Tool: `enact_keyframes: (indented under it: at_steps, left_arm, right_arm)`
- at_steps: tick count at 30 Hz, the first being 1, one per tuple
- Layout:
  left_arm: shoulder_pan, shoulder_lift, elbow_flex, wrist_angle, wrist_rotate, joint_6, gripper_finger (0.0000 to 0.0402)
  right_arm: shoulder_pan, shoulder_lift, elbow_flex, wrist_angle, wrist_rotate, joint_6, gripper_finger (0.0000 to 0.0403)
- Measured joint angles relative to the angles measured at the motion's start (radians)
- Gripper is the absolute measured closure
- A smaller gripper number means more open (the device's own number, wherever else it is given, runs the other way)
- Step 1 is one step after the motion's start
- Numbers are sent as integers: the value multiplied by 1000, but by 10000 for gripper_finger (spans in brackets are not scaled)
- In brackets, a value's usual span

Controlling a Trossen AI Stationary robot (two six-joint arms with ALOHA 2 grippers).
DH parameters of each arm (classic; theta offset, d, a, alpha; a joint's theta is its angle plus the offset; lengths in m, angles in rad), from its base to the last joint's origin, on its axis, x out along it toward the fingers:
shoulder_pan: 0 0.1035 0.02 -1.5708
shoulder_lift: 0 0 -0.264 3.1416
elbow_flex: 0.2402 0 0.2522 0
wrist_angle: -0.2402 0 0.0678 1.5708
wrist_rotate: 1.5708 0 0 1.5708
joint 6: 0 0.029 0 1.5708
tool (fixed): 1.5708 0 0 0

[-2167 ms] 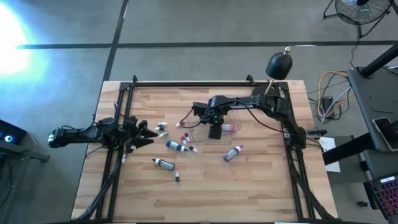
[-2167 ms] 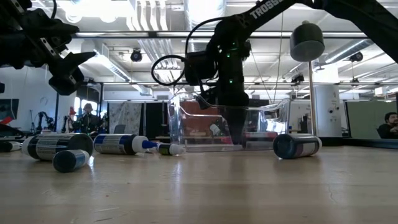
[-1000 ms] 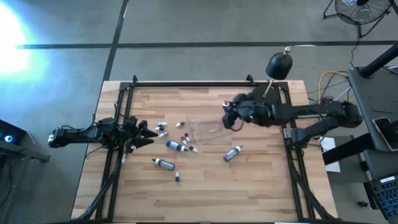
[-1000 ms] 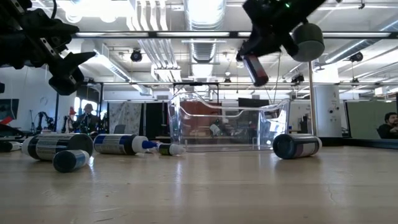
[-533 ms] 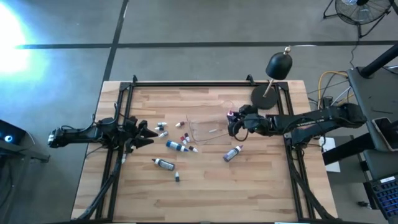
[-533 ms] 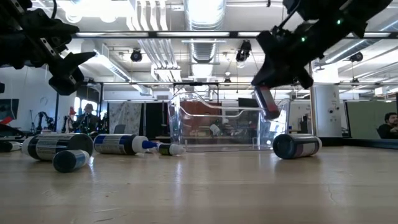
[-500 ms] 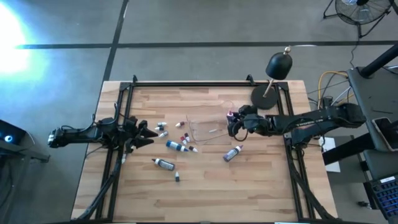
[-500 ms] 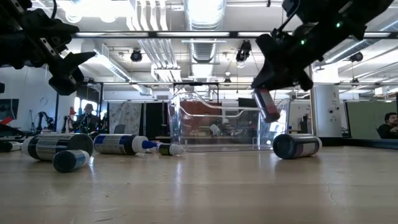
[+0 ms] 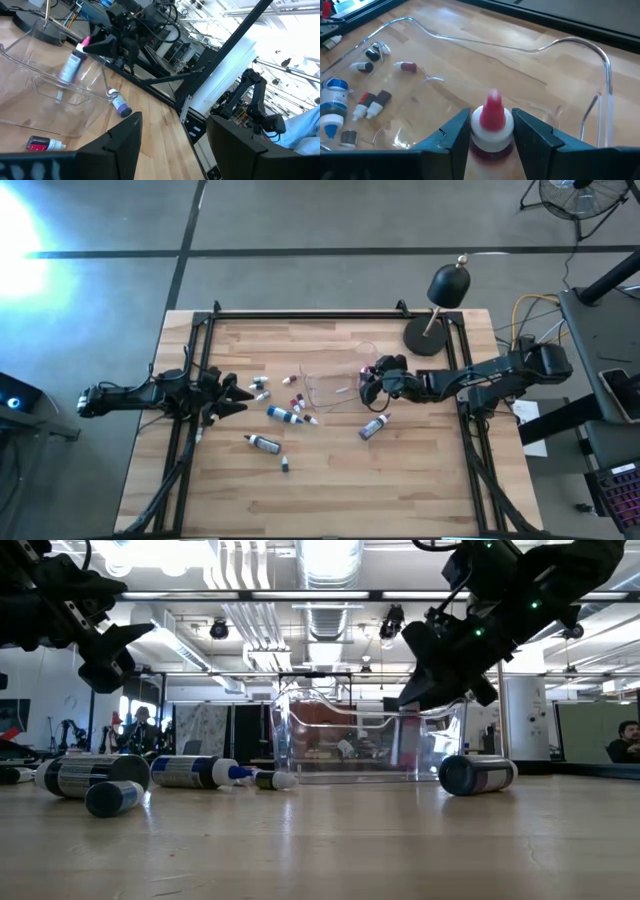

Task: Pick & Place food coloring
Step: Put the large pink food coloring bottle into the transparent container

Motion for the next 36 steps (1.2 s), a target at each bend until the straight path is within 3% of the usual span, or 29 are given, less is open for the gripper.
enact_keyframes:
  at_steps: [17,29,36]
  left_arm:
    - [0,0,0,0,0,0,205]
    - [0,0,0,0,0,0,205]
    - [0,0,0,0,0,0,205]
  right_arm:
    - [-3,-25,7,-18,-82,-39,302]
    - [-3,-26,56,-78,-83,-81,288]
    - [-45,-22,151,-293,-276,2,300]
